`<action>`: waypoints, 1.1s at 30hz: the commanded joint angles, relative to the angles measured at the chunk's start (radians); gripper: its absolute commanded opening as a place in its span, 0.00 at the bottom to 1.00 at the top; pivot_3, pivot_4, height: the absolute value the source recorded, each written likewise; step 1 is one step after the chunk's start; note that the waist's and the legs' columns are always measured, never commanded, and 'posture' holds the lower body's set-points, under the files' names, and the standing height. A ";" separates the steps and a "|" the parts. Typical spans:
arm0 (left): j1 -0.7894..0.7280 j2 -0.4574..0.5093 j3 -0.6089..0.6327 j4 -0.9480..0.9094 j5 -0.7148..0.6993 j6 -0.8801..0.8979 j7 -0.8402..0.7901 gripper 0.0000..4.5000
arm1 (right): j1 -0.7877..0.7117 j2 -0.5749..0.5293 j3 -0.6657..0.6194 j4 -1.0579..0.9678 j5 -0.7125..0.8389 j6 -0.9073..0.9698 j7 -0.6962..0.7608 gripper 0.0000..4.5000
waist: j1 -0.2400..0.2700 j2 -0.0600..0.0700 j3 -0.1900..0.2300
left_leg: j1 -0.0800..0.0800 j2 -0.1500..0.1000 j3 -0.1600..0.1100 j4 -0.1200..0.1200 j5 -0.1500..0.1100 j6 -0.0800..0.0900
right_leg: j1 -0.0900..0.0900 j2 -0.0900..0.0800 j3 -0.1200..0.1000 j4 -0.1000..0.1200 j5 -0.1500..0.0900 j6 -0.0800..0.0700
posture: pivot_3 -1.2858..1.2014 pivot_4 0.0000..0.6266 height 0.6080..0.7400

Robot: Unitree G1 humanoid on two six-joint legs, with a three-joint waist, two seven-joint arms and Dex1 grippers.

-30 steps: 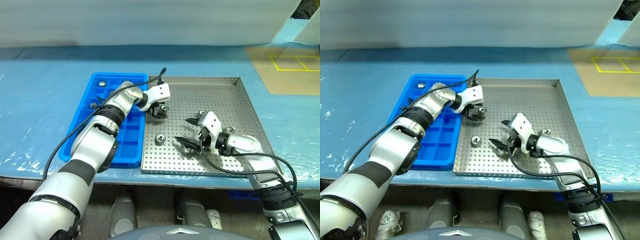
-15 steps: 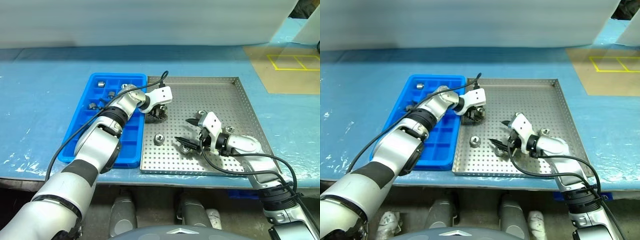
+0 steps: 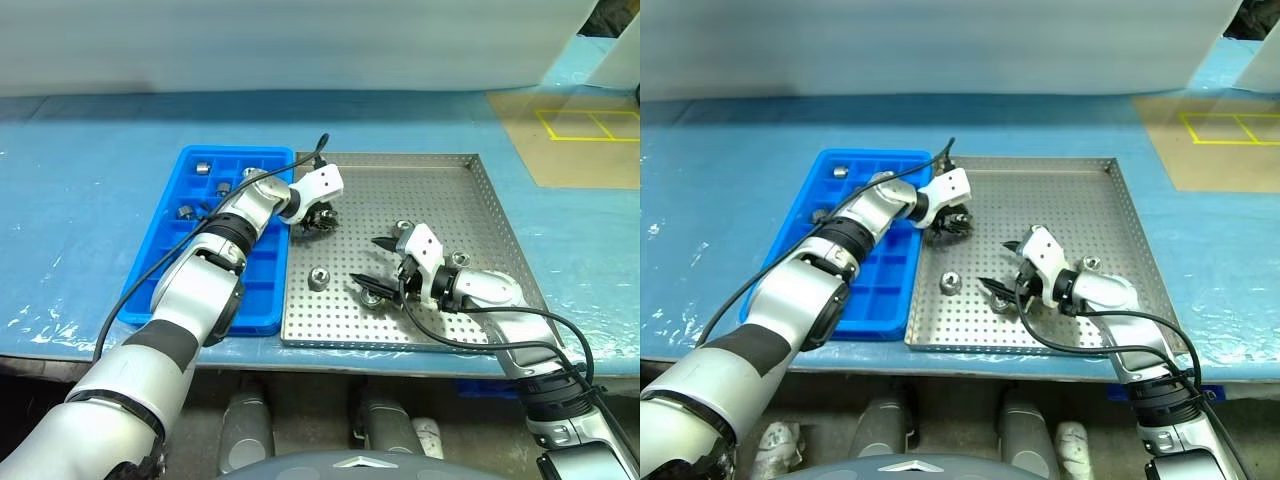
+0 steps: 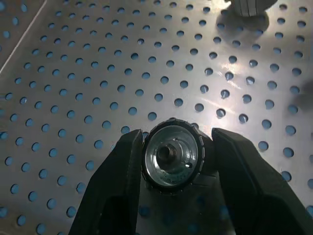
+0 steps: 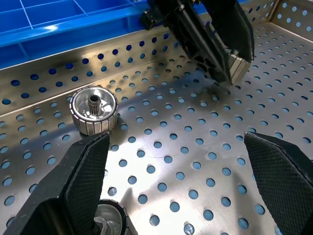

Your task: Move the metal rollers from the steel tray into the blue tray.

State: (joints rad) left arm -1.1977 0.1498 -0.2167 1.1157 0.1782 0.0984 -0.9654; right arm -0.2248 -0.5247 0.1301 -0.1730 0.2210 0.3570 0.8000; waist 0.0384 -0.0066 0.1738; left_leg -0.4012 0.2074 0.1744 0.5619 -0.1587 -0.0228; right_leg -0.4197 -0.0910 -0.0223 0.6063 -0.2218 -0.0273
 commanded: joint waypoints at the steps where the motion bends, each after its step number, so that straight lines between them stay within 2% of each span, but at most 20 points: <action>1: 0.031 0.024 0.100 -0.235 -0.102 0.071 0.042 0.41 | -0.027 0.010 0.002 -0.020 -0.003 -0.032 0.000 1.00 | 0.000 0.000 0.000 | -0.001 0.000 0.000 0.000 0.000 0.000 | -0.001 0.000 0.000 0.000 0.000 0.000 | 0.43 0.24 1.00; 4: 0.137 0.048 0.152 -0.506 -0.140 0.164 0.120 0.41 | -0.052 0.025 0.013 0.001 -0.005 -0.043 0.008 1.00 | -0.003 0.000 0.000 | -0.001 0.000 0.000 0.000 0.000 0.000 | -0.001 0.000 0.000 0.000 0.000 0.000 | 0.45 0.24 1.00; 9: 0.321 0.042 0.269 -0.938 -0.183 0.349 0.354 0.41 | -0.110 0.042 0.032 0.070 -0.013 -0.083 0.039 1.00 | 0.003 0.000 0.000 | -0.002 0.002 0.000 0.000 0.000 0.000 | -0.001 0.000 -0.002 0.000 0.000 0.000 | 0.48 0.24 1.00; 16: 0.637 -0.032 0.348 -1.374 -0.173 0.471 0.629 0.41 | -0.221 0.086 0.058 0.208 -0.028 -0.162 0.091 1.00 | 0.011 0.000 0.000 | -0.003 0.002 0.000 0.001 0.000 0.001 | -0.001 0.000 -0.003 0.000 0.000 0.000 | 0.53 0.24 1.00; 23: 0.870 -0.048 0.399 -1.608 -0.153 0.549 0.795 0.41 | -0.320 0.125 0.076 0.321 -0.024 -0.196 0.171 1.00 | 0.031 -0.001 0.001 | -0.004 0.004 -0.001 0.001 0.000 0.000 | -0.002 0.001 -0.004 0.000 0.000 0.000 | 0.57 0.24 1.00; 33: 1.123 -0.083 0.431 -1.745 -0.184 0.616 0.886 0.41 | -0.348 0.136 0.084 0.373 -0.038 -0.225 0.223 1.00 | 0.067 -0.001 0.001 | -0.004 0.007 -0.001 0.001 -0.002 -0.003 | -0.002 0.001 -0.004 0.000 0.000 0.000 | 0.58 0.24 1.00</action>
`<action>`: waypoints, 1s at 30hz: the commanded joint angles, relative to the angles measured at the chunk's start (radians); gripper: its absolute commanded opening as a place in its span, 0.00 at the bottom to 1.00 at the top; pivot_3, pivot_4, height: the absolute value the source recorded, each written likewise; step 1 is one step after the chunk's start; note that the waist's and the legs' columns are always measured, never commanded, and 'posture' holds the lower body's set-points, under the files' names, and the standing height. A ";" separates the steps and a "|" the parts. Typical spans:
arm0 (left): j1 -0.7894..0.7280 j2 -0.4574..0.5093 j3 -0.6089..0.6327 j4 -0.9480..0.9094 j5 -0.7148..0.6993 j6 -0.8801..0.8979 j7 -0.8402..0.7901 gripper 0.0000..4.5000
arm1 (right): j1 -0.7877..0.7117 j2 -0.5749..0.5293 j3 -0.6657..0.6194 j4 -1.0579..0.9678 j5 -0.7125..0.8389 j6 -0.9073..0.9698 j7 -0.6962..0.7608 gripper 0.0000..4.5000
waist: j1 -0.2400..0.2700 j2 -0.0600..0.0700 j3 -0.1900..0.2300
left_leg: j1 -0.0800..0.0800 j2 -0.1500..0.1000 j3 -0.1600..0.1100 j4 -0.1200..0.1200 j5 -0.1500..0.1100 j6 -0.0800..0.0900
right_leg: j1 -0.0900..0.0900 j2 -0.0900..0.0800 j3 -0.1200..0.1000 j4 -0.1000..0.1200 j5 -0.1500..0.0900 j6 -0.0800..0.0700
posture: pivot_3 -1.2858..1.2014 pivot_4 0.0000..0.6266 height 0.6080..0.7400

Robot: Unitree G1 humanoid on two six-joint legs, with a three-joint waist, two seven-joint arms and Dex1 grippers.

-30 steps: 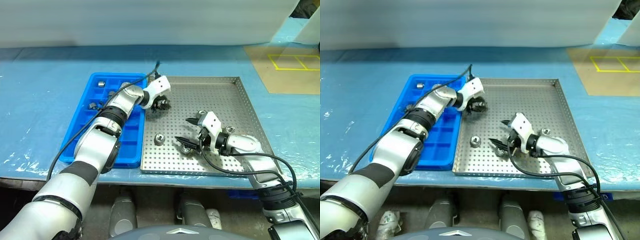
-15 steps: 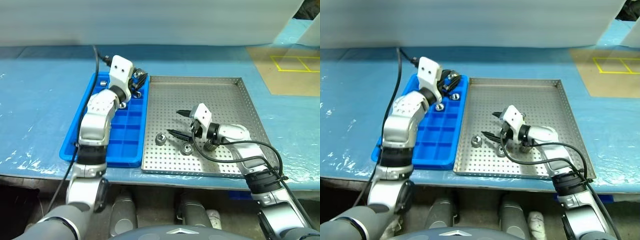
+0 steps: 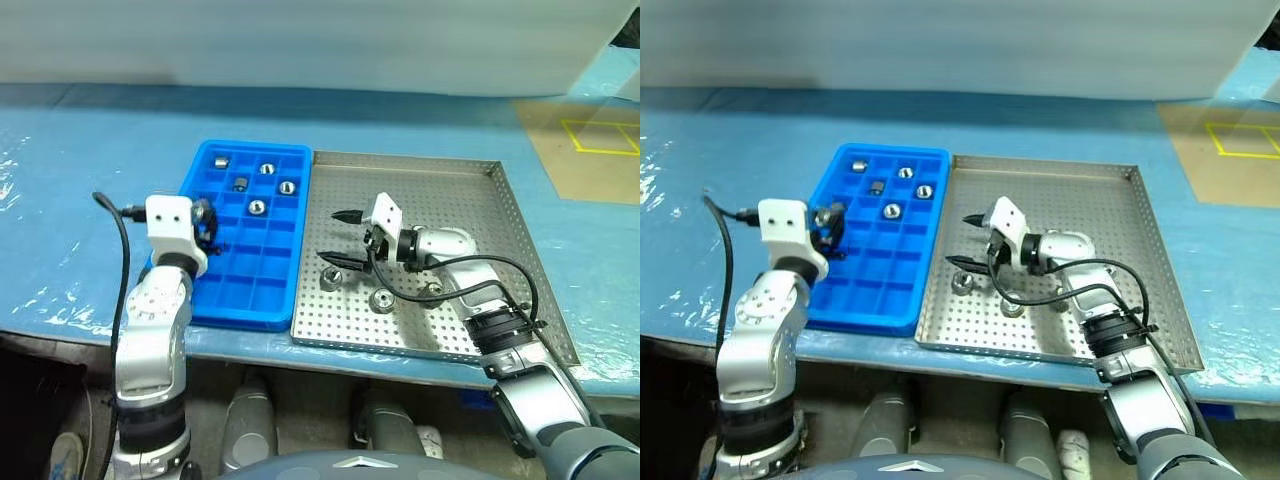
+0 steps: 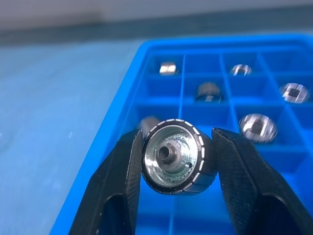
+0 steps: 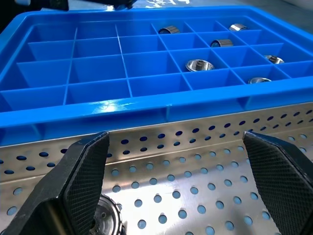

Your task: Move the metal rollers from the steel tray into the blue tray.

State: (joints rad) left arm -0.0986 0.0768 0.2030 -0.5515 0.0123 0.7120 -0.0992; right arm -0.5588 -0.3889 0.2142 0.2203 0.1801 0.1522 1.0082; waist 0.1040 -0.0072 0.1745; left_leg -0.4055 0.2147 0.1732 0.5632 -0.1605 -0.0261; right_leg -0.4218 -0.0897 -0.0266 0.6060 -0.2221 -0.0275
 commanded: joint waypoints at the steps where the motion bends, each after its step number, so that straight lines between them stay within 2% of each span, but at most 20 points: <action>1: 0.039 -0.011 0.010 -0.081 -0.020 0.003 0.022 0.41 | -0.011 -0.001 0.000 -0.022 0.001 -0.021 0.016 1.00 | 0.002 0.000 0.000 | 0.000 0.000 0.000 0.000 0.000 0.000 | 0.000 0.000 0.000 0.000 0.000 0.000 | 0.58 0.24 1.00; 6: 0.055 -0.001 0.020 -0.048 -0.036 0.007 0.031 0.41 | 0.007 -0.011 -0.005 -0.042 -0.002 -0.013 0.019 1.00 | 0.001 0.000 0.000 | 0.001 0.000 0.000 0.000 0.001 -0.001 | 0.000 0.002 0.000 0.001 0.000 0.000 | 0.57 0.24 1.00; 14: 0.043 0.017 0.037 -0.007 -0.031 0.015 0.076 1.00 | 0.027 -0.033 -0.023 -0.069 0.001 0.001 0.002 1.00 | -0.005 0.000 0.000 | 0.001 -0.001 0.000 0.000 0.001 -0.001 | 0.000 0.003 0.000 0.001 0.000 0.000 | 0.56 0.24 1.00; 22: -0.005 0.020 -0.020 -0.006 -0.114 -0.026 0.001 1.00 | 0.046 -0.070 -0.035 -0.087 0.006 0.017 -0.003 1.00 | -0.004 0.000 0.000 | 0.001 -0.001 0.000 0.001 0.001 -0.001 | 0.000 0.002 0.000 0.002 0.000 0.000 | 0.55 0.24 1.00; 30: -0.086 0.160 -0.151 0.024 -0.239 -0.102 -0.273 1.00 | 0.069 -0.111 -0.039 -0.146 0.040 0.102 0.030 1.00 | -0.007 0.000 0.000 | 0.002 -0.001 0.000 0.002 0.002 0.000 | 0.000 0.003 0.001 0.003 0.000 0.000 | 0.54 0.24 1.00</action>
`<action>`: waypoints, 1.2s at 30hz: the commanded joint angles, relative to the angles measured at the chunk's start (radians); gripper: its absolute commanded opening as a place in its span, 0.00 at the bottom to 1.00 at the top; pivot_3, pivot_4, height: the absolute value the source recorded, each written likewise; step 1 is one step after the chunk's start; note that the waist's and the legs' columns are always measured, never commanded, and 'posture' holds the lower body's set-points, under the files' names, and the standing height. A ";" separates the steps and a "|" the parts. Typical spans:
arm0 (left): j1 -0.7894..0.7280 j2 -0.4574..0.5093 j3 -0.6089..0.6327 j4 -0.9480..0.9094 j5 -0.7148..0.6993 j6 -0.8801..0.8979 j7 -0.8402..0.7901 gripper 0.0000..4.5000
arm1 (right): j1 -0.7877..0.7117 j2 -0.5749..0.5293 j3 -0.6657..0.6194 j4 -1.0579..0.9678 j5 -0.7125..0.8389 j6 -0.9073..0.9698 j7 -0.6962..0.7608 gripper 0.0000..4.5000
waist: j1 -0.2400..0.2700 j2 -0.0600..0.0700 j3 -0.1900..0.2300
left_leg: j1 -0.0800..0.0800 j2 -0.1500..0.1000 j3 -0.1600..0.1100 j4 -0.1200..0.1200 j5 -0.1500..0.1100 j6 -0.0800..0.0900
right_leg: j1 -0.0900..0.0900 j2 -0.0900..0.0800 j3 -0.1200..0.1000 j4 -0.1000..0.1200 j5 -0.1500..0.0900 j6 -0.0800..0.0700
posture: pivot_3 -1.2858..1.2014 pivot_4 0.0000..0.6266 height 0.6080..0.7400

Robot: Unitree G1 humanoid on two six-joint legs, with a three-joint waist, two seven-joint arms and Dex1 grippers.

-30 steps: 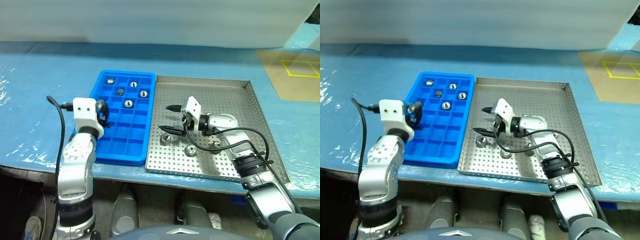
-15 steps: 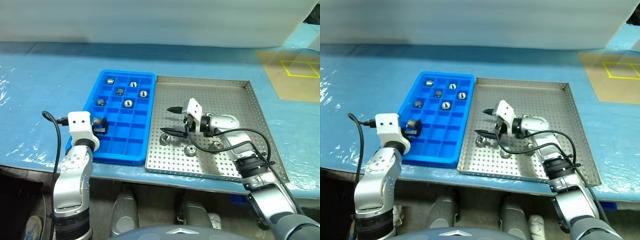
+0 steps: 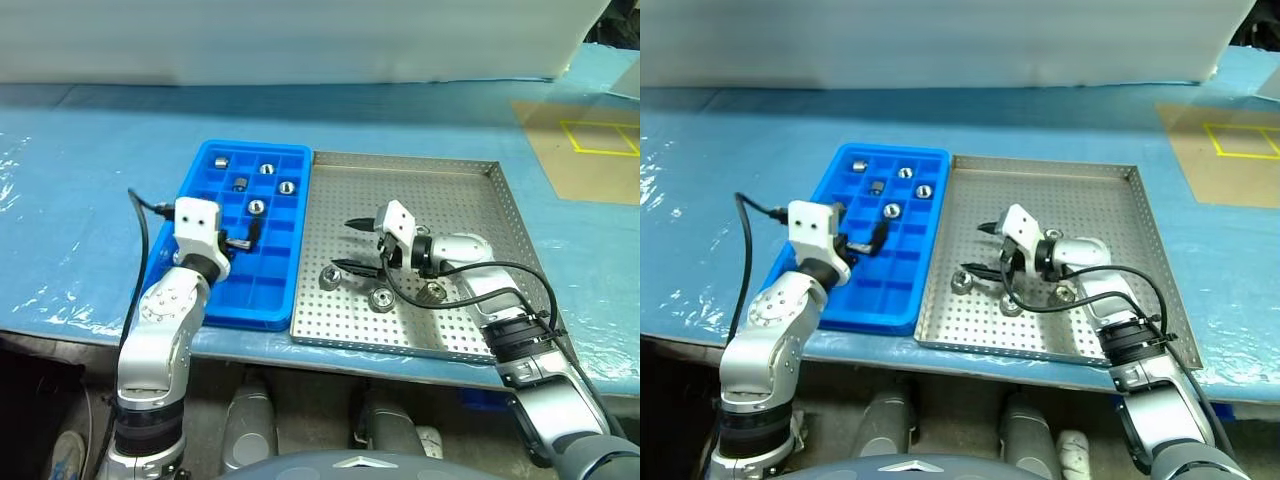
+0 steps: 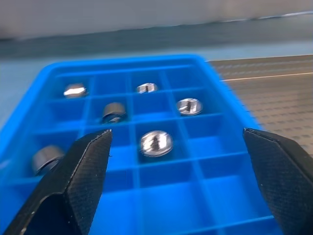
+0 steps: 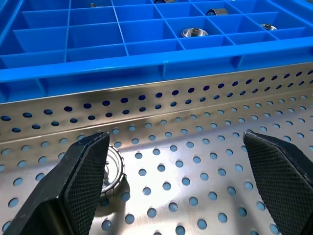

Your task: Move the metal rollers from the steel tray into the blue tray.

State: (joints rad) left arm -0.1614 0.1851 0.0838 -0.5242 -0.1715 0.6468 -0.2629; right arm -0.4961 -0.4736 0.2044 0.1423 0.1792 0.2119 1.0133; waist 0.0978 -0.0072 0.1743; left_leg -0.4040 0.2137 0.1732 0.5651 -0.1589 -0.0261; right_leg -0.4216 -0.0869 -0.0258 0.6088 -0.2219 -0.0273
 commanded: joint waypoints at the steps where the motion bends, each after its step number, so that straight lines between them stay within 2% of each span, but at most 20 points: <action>1: -0.033 0.083 -0.051 0.004 -0.060 -0.050 -0.150 1.00 | 0.011 -0.037 -0.033 -0.082 0.051 0.061 0.035 1.00 | -0.001 0.000 0.000 | 0.000 0.000 0.000 0.000 0.000 0.000 | 0.000 0.000 0.000 0.000 0.000 0.000 | 0.54 0.24 1.00; 6: -0.153 0.216 -0.176 0.099 -0.118 -0.068 -0.400 1.00 | 0.043 -0.102 -0.054 -0.158 0.087 0.126 0.075 1.00 | 0.000 0.001 0.000 | 0.001 -0.001 0.000 0.001 0.000 -0.001 | 0.000 0.000 0.001 0.002 0.000 0.000 | 0.52 0.24 1.00; 10: -0.265 0.254 -0.230 0.214 -0.150 -0.071 -0.531 1.00 | 0.067 -0.137 -0.068 -0.214 0.101 0.157 0.082 1.00 | -0.005 0.001 -0.001 | 0.002 -0.001 0.001 0.002 0.000 -0.002 | 0.000 -0.001 0.002 0.005 0.000 0.000 | 0.50 0.24 1.00; 14: -0.405 0.299 -0.322 0.364 -0.121 -0.078 -0.673 1.00 | 0.099 -0.178 -0.093 -0.269 0.113 0.187 0.076 1.00 | -0.009 0.001 -0.001 | 0.005 0.000 0.001 0.002 0.001 -0.004 | 0.000 0.000 0.003 0.009 0.000 0.000 | 0.48 0.24 1.00; 20: -0.621 0.298 -0.447 0.614 -0.047 -0.095 -0.821 1.00 | 0.177 -0.214 -0.135 -0.363 0.141 0.243 0.041 1.00 | -0.028 0.001 -0.001 | 0.007 -0.002 0.001 0.003 0.002 -0.005 | 0.001 0.000 0.006 0.012 0.000 0.000 | 0.45 0.24 1.00; 24: -0.708 0.280 -0.510 0.754 0.012 -0.158 -0.904 1.00 | 0.220 -0.220 -0.153 -0.421 0.153 0.276 0.009 1.00 | -0.041 0.001 -0.001 | 0.008 -0.003 0.001 0.003 0.002 -0.004 | 0.001 0.000 0.007 0.012 0.000 0.000 | 0.43 0.24 1.00; 29: -0.757 0.272 -0.583 0.866 0.087 -0.238 -1.005 1.00 | 0.271 -0.230 -0.175 -0.477 0.163 0.304 -0.031 1.00 | -0.060 0.001 -0.001 | 0.008 -0.003 0.001 0.003 0.002 -0.004 | 0.001 0.000 0.007 0.012 0.000 0.000 | 0.41 0.24 1.00; 36: -0.773 0.266 -0.641 0.904 0.161 -0.309 -1.116 1.00 | 0.352 -0.241 -0.207 -0.541 0.170 0.326 -0.075 1.00 | -0.060 0.001 -0.001 | 0.008 -0.003 0.001 0.003 0.002 -0.004 | 0.001 -0.001 0.007 0.012 0.000 0.000 | 0.40 0.24 1.00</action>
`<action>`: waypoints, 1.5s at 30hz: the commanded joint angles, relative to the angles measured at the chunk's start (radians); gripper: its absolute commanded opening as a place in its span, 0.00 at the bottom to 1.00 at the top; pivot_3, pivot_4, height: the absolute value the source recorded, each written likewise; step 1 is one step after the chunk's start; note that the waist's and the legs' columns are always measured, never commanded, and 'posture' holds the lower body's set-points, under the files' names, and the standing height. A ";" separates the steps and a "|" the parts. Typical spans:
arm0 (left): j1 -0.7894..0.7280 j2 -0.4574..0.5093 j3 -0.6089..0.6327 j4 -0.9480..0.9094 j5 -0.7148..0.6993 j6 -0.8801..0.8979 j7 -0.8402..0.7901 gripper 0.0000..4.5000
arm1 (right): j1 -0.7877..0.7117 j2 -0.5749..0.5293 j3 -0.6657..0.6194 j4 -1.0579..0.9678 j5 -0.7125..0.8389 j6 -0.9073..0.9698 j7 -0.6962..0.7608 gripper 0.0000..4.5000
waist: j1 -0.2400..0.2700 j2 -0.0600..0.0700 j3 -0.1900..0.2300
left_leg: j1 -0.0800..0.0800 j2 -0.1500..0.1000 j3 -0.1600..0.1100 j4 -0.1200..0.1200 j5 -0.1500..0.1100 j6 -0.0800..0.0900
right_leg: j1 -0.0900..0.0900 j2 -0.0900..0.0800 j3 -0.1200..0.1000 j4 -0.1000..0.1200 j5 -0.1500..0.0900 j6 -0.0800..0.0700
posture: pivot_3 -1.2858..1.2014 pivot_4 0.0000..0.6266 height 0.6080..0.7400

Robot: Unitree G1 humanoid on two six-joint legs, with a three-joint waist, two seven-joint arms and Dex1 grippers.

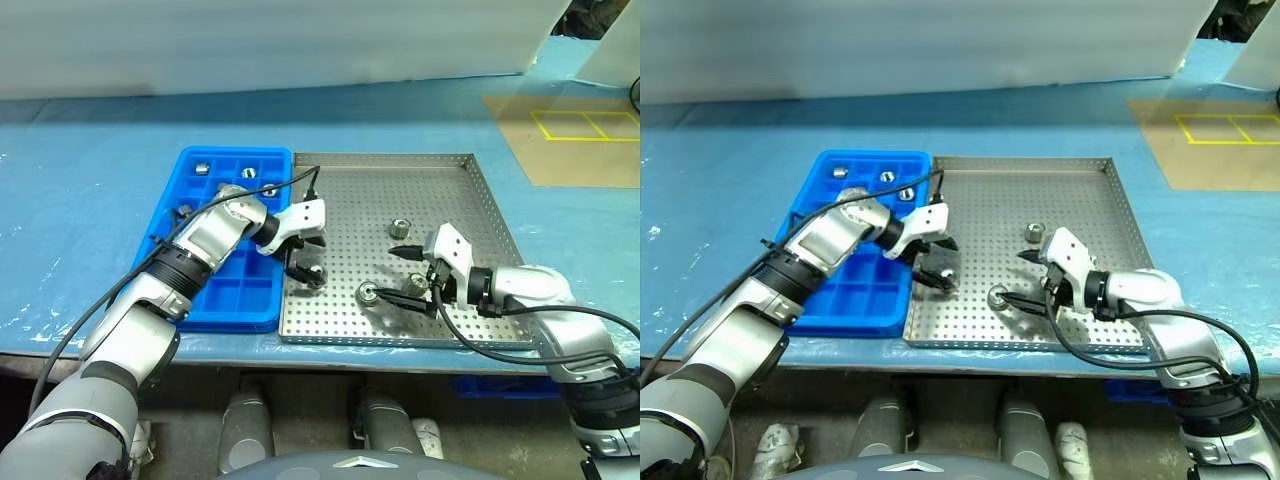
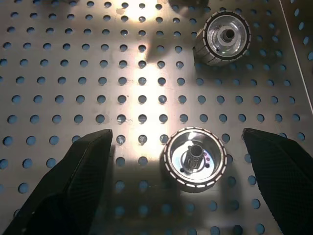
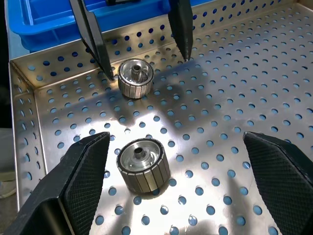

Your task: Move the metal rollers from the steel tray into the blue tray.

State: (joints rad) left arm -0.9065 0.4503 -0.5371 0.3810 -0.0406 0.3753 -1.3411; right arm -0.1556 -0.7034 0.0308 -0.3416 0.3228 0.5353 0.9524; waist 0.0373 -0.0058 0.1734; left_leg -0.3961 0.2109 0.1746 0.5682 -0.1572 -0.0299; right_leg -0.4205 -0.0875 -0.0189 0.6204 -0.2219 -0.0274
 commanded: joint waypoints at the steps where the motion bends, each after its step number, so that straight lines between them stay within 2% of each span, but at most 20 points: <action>1: -0.029 0.002 -0.028 0.004 0.043 -0.042 -0.046 1.00 | 0.016 -0.011 -0.035 -0.063 0.028 0.005 -0.019 1.00 | 0.000 0.000 0.000 | 0.000 0.000 0.000 0.000 0.000 0.000 | 0.000 0.000 0.000 0.000 0.000 0.000 | 0.40 0.24 1.00; 8: -0.018 0.002 -0.090 0.047 0.157 -0.104 -0.069 1.00 | 0.014 0.000 -0.027 -0.070 0.033 0.004 -0.048 1.00 | -0.009 0.000 0.000 | 0.010 0.000 0.001 -0.002 0.000 0.000 | 0.009 0.000 0.000 -0.002 0.000 0.000 | 0.39 0.24 1.00; 11: -0.008 -0.006 -0.106 0.048 0.184 -0.129 -0.082 0.87 | 0.004 0.007 -0.020 -0.066 0.035 0.000 -0.055 1.00 | -0.015 0.002 -0.001 | 0.017 0.000 0.001 -0.004 0.000 -0.001 | 0.016 0.000 0.000 -0.006 0.000 0.000 | 0.39 0.24 1.00; 17: 0.008 -0.035 -0.107 0.024 0.193 -0.125 -0.119 0.41 | -0.013 0.015 -0.010 -0.053 0.027 -0.012 -0.065 1.00 | -0.020 0.008 -0.005 | 0.017 -0.002 0.001 -0.006 -0.001 0.001 | 0.020 -0.002 0.000 -0.011 0.000 0.000 | 0.39 0.24 1.00; 18: 0.012 -0.040 -0.101 0.021 0.196 -0.122 -0.110 0.38 | -0.015 0.017 -0.009 -0.053 0.027 -0.012 -0.066 1.00 | -0.020 0.009 -0.005 | 0.017 -0.003 0.001 -0.006 -0.001 0.001 | 0.020 -0.002 0.000 -0.012 0.000 0.000 | 0.39 0.24 1.00; 21: 0.018 -0.056 -0.076 0.026 0.209 -0.118 -0.060 0.38 | -0.023 0.021 -0.002 -0.046 0.024 -0.015 -0.068 1.00 | -0.018 0.010 -0.006 | 0.015 -0.004 0.001 -0.007 -0.003 0.004 | 0.020 -0.003 0.000 -0.014 0.000 0.000 | 0.40 0.24 1.00; 25: 0.045 -0.093 0.034 -0.038 0.141 -0.022 0.004 0.38 | -0.045 0.031 0.015 -0.020 0.017 -0.029 -0.059 1.00 | -0.017 0.010 -0.006 | 0.015 -0.005 0.001 -0.006 -0.003 0.004 | 0.020 -0.004 0.000 -0.014 0.000 0.000 | 0.41 0.24 1.00; 32: 0.100 -0.179 0.321 -0.183 0.074 0.161 0.402 0.38 | -0.128 0.063 0.074 0.082 -0.001 -0.085 -0.019 1.00 | -0.019 0.009 -0.005 | 0.009 -0.003 0.000 -0.006 -0.003 0.004 | 0.014 -0.003 -0.003 -0.014 0.000 0.000 | 0.46 0.24 1.00; 38: 0.258 -0.284 0.598 -0.453 0.039 0.285 0.801 0.38 | -0.243 0.100 0.139 0.227 -0.029 -0.161 0.052 1.00 | -0.014 0.009 -0.005 | 0.007 -0.003 0.000 -0.008 -0.001 0.008 | 0.013 -0.003 -0.004 -0.015 -0.001 0.000 | 0.51 0.24 1.00; 45: 0.478 -0.387 0.730 -0.776 0.056 0.345 1.096 0.38 | -0.353 0.143 0.188 0.390 -0.061 -0.247 0.141 1.00 | 0.024 0.004 -0.002 | 0.002 -0.002 -0.002 -0.006 -0.001 0.008 | 0.011 -0.004 -0.007 -0.016 -0.001 0.000 | 0.56 0.24 1.00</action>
State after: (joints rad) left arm -0.4496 0.0713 0.1700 -0.2988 0.0130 0.7143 -0.3019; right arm -0.4847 -0.5688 0.2140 0.0375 0.2633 0.3231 1.0684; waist 0.0611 -0.0022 0.1713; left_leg -0.3944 0.2091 0.1729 0.5627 -0.1588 -0.0213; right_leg -0.4093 -0.0914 -0.0265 0.6043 -0.2225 -0.0274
